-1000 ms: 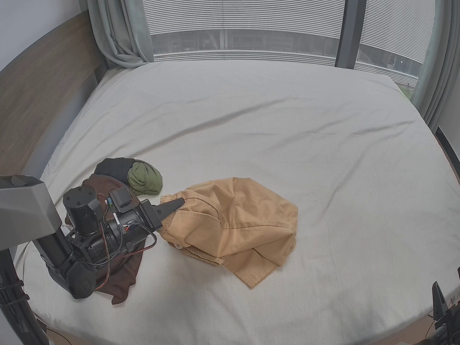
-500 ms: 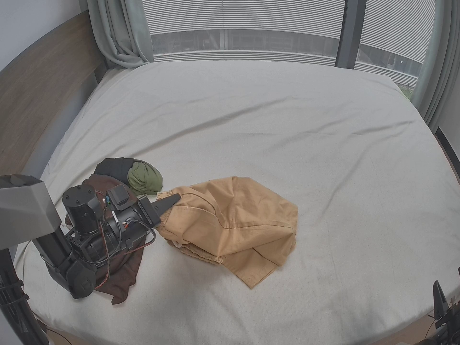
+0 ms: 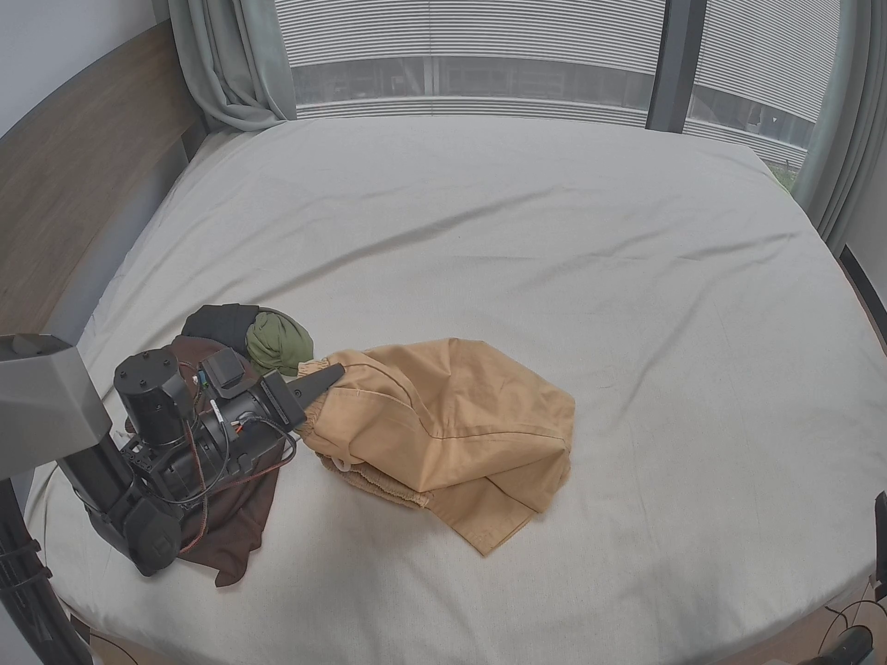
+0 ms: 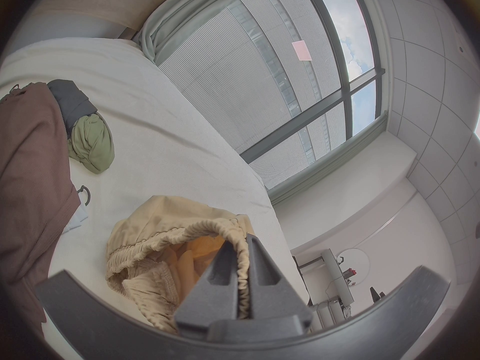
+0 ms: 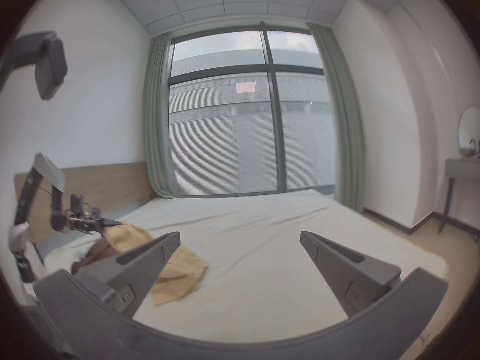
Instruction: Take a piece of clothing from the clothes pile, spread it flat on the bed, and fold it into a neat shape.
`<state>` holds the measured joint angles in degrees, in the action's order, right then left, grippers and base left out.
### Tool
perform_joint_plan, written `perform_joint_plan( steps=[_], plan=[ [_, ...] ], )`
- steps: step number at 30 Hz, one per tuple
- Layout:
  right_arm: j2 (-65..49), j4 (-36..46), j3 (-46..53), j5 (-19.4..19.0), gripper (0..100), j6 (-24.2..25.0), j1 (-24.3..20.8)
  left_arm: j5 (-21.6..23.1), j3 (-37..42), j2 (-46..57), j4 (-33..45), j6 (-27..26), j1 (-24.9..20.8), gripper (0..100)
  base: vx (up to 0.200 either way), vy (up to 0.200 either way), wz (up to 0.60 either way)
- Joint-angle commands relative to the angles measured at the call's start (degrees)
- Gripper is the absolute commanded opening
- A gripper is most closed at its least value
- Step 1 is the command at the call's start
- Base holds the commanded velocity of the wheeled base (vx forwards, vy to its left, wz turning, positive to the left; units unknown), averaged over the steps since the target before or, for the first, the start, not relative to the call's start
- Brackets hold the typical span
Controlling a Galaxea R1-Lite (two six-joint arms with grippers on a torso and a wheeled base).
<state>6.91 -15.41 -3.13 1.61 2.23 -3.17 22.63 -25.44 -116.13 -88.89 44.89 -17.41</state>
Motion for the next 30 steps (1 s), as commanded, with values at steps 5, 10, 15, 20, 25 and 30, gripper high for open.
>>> perform_joint_plan(
  steps=[5,10,15,20,25,30],
  plan=[
    [22.44,0.56,-15.59,-3.72,100,15.44,-18.10,0.05,-0.49,0.64,-0.05,-0.06,1.50,0,0.000,0.000,0.00],
    [33.61,0.20,-21.83,-6.00,100,9.55,-18.45,-0.04,-1.01,0.73,-0.05,-0.15,1.59,0,0.000,0.000,0.00],
    [41.69,-0.24,-25.43,-8.20,100,7.52,-18.54,-0.04,-1.19,0.73,-0.05,-0.06,1.59,0,0.000,0.000,0.00],
    [49.78,-3.93,-30.09,-9.96,100,7.17,-18.63,-0.04,-1.19,0.73,-0.05,-0.06,1.59,0,0.000,0.000,0.00],
    [57.69,-7.62,-33.52,-10.13,100,7.35,-18.72,-0.13,-1.19,0.90,-0.05,-0.06,1.59,0,0.000,0.000,0.00],
    [64.46,-14.65,-28.68,-11.63,100,8.14,-18.36,-0.04,-1.10,1.25,-0.05,-0.06,1.68,0,0.000,0.000,0.00]
  ],
)
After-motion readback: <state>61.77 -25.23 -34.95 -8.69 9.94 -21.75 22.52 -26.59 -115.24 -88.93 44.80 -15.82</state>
